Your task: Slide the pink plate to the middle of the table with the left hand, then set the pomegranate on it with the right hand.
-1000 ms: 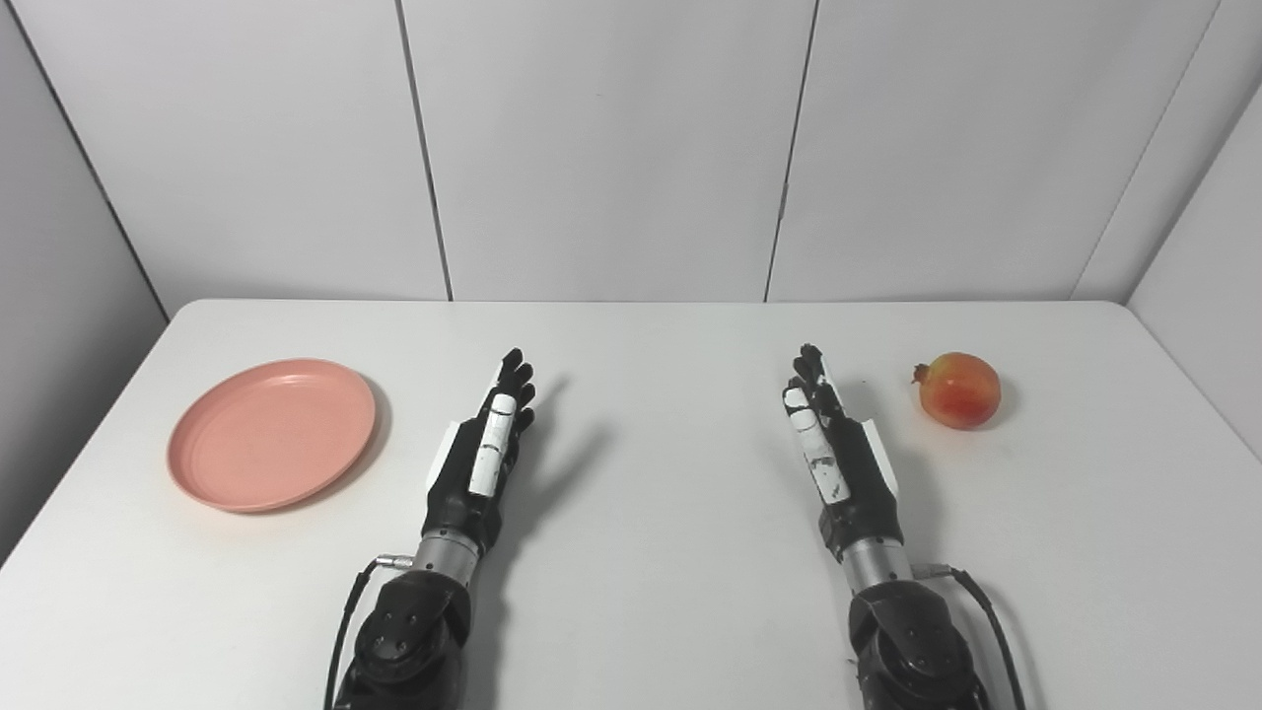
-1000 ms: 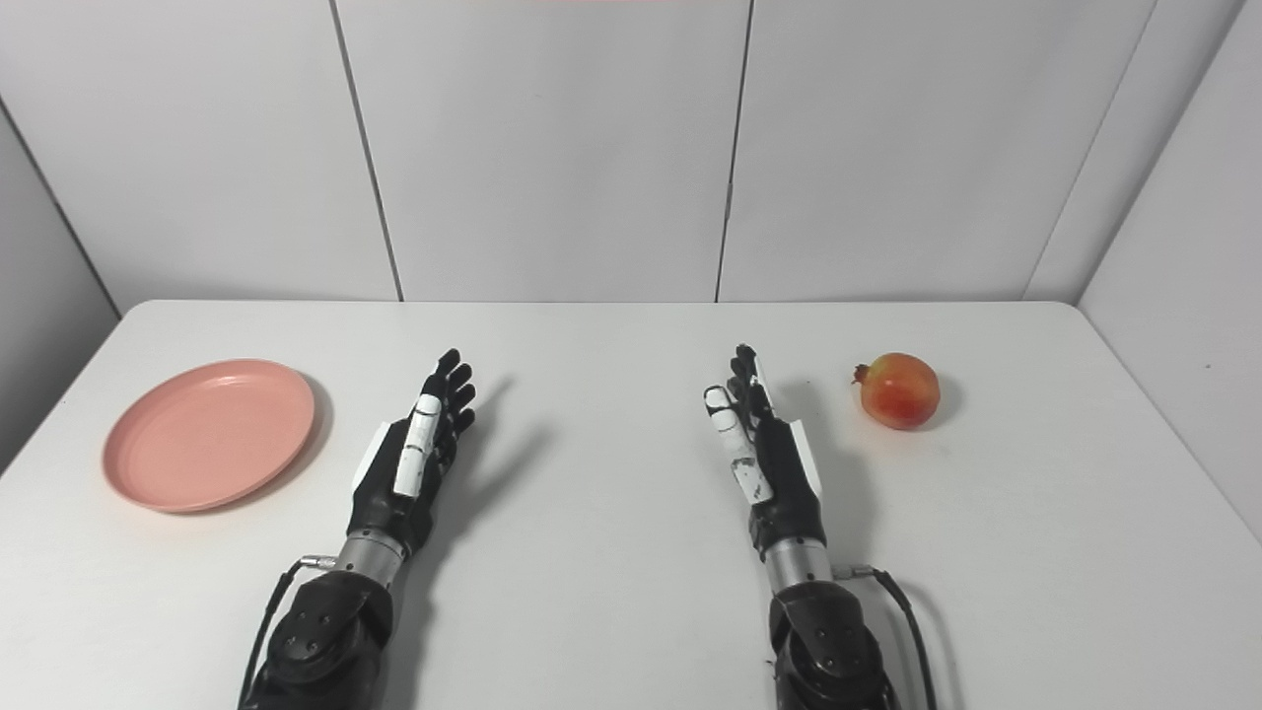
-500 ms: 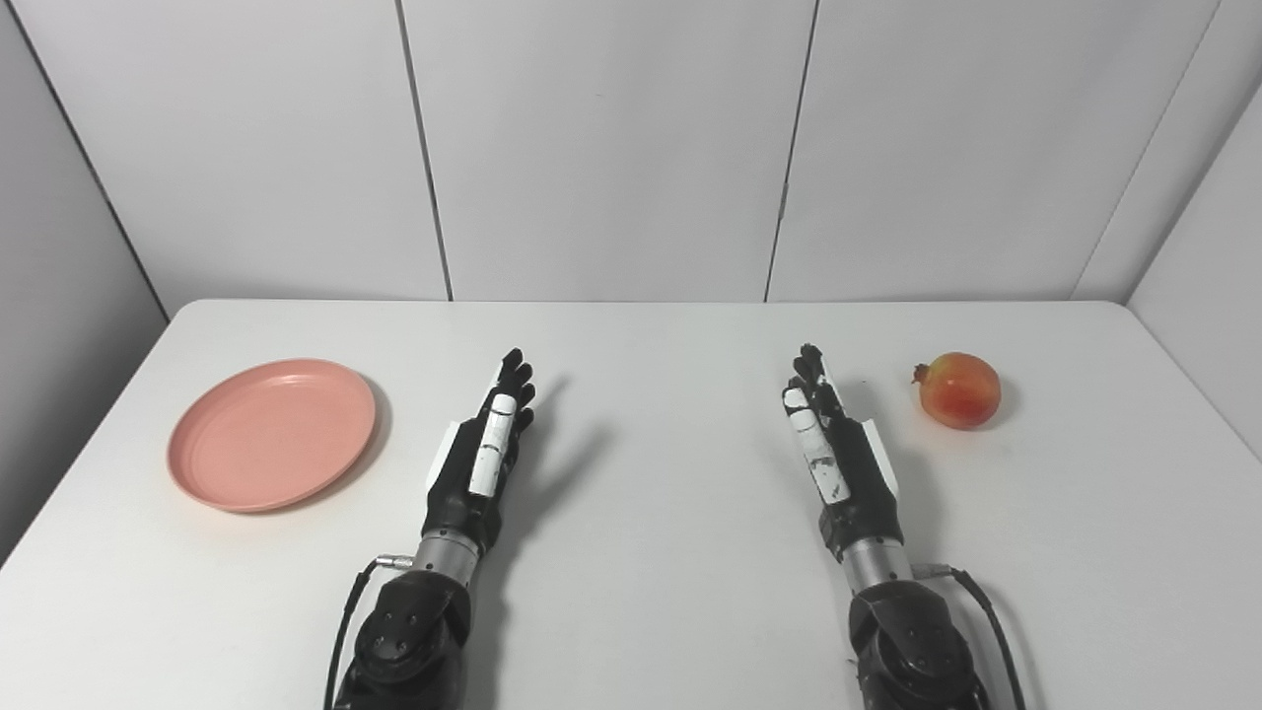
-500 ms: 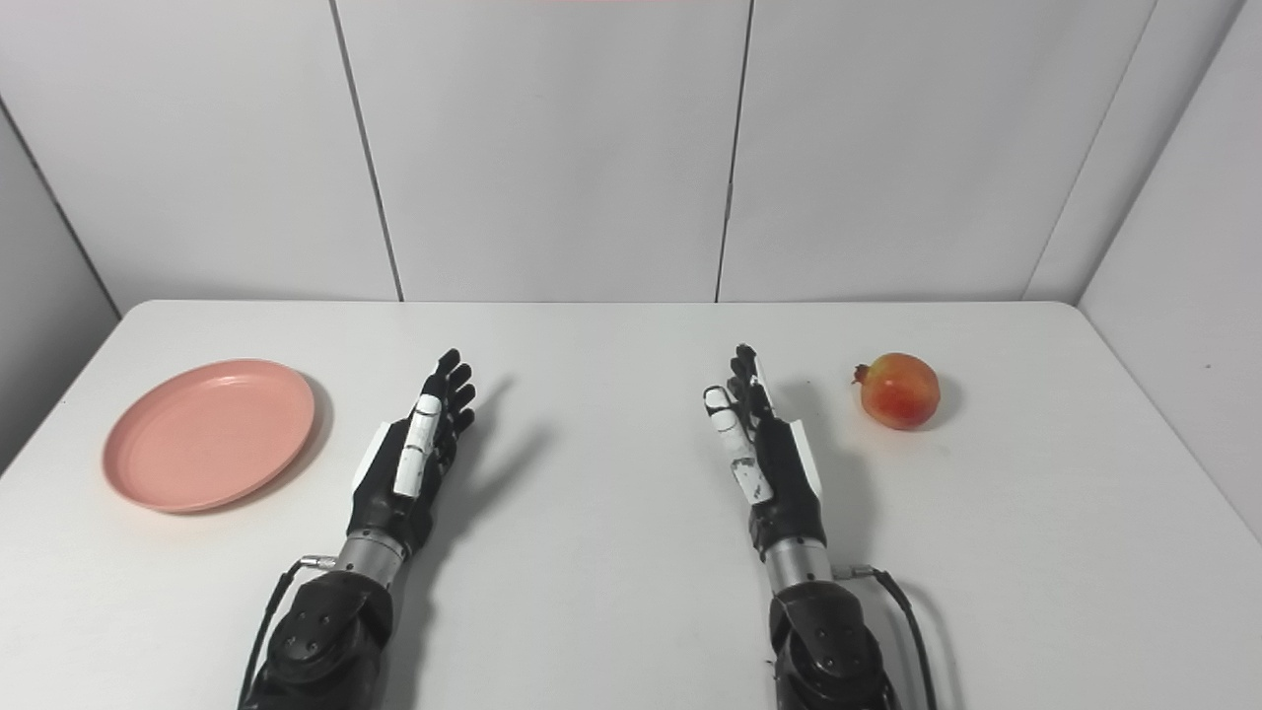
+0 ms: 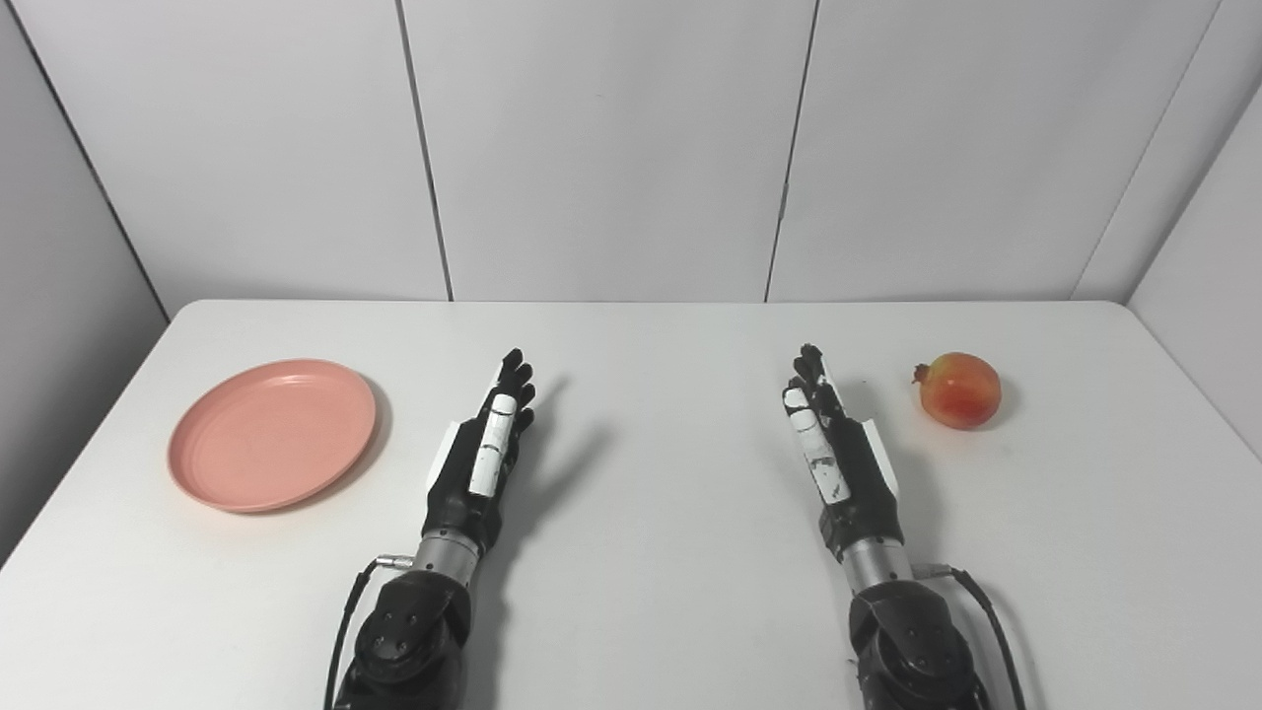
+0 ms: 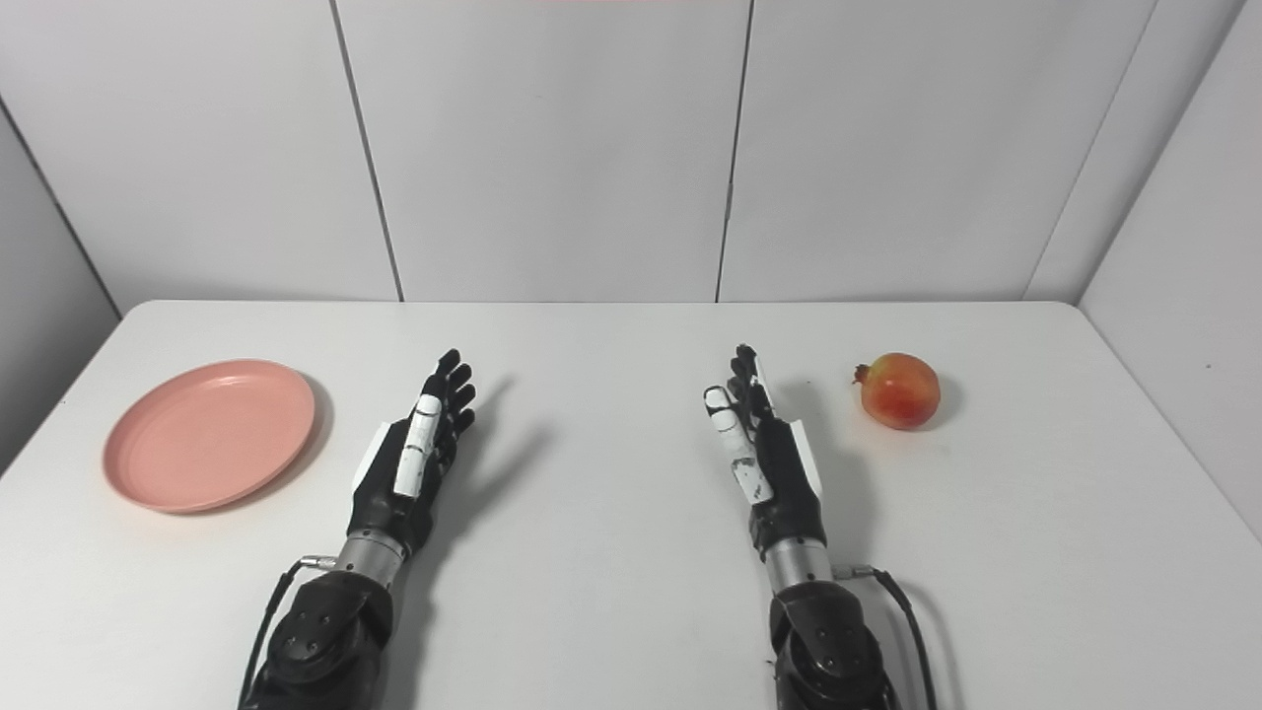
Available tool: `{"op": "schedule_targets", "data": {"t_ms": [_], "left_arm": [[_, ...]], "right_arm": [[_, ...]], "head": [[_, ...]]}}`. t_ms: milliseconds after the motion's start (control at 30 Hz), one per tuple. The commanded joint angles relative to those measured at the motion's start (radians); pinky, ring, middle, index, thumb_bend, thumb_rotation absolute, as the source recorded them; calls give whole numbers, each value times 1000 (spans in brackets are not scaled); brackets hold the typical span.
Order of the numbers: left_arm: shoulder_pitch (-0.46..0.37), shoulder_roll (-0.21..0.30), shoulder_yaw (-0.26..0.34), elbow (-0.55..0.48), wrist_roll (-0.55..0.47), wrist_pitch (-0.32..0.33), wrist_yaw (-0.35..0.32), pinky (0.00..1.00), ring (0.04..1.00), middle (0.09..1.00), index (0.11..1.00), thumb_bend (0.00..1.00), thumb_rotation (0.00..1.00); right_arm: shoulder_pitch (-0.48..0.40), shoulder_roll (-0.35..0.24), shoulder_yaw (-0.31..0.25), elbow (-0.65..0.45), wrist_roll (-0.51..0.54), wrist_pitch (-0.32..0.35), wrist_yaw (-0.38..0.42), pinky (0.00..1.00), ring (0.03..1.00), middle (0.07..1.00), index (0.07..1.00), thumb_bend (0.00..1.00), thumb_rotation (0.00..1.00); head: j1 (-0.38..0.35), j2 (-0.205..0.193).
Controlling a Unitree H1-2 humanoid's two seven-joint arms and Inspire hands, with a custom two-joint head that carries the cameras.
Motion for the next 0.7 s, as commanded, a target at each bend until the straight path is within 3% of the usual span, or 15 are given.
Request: {"op": "schedule_targets", "data": {"t_ms": [0, 667], "left_arm": [[-39, 0, 4, -29, 0, -6, 3, 1000, 1000, 1000, 1000, 591, 1000], [-40, 3, 2, -26, 7, -14, 4, 998, 1000, 1000, 1000, 588, 1000]], "right_arm": [[-46, -3, -2, -30, 2, -10, 10, 1000, 1000, 1000, 1000, 714, 873], [-48, -1, -1, -25, -4, -17, 4, 1000, 1000, 1000, 1000, 704, 883]], "head": [[0, 1], [2, 2]]}}
